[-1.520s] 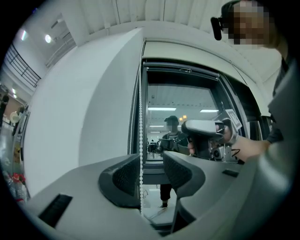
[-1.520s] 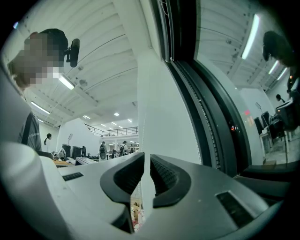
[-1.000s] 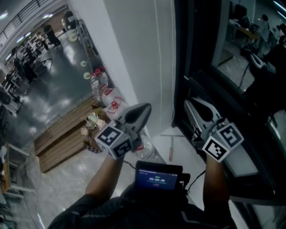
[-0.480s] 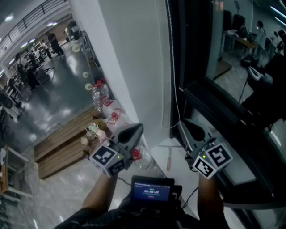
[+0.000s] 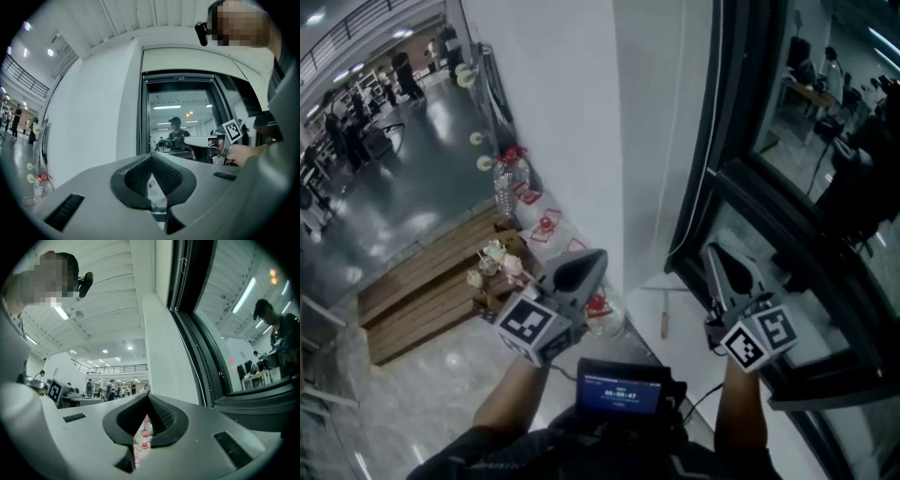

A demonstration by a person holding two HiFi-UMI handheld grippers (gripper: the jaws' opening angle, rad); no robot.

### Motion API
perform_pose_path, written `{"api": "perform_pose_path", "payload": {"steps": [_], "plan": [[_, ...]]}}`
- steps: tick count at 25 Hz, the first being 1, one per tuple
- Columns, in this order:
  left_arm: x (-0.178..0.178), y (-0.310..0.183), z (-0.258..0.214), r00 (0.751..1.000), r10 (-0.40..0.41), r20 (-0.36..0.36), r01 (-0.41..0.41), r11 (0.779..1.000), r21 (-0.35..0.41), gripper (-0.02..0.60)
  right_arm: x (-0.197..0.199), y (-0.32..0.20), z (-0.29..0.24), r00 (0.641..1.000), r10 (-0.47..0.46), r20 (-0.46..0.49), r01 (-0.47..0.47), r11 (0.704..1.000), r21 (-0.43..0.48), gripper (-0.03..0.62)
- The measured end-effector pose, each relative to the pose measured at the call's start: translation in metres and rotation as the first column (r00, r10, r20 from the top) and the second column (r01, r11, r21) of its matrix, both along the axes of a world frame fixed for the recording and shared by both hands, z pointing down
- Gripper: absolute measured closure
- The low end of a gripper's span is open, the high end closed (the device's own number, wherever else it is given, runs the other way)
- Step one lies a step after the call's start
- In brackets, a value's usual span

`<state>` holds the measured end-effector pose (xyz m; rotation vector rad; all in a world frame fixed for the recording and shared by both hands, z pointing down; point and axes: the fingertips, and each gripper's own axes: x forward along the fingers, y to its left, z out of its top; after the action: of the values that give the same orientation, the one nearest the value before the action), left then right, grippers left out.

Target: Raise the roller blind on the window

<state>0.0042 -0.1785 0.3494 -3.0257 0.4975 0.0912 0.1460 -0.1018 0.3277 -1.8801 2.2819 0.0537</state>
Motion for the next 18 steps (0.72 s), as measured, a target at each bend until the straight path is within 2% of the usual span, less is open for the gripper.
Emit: {"api": "perform_pose_path", "payload": {"steps": [4, 10, 14, 18], "plan": [[-0.033, 0.003, 0.008, 1.0, 0.006, -0.017, -0.006, 1.0, -0.013, 0.586, -0.027, 0.016, 0.007, 0.997, 0.07, -0.019, -0.07, 0.997, -0.017, 0.585], [-0.067, 0.017, 0.008, 0.995, 0.087, -0.043, -0.088, 0.996, -0.013, 0.586, -0.066, 0.035, 0.006, 0.988, 0.152, -0.04, -0.153, 0.988, -0.019, 0.585], [-0.077, 0.037, 0.005, 0.99, 0.131, -0.05, -0.133, 0.99, -0.042, 0.586, -0.086, 0.049, 0.0, 0.987, 0.155, -0.051, -0.156, 0.988, -0.023, 0.585], [-0.075, 0.047, -0.002, 0.994, 0.098, -0.045, -0.099, 0.995, -0.004, 0.586, -0.091, 0.065, -0.006, 0.99, 0.137, -0.035, -0.136, 0.991, 0.007, 0.585]]}}
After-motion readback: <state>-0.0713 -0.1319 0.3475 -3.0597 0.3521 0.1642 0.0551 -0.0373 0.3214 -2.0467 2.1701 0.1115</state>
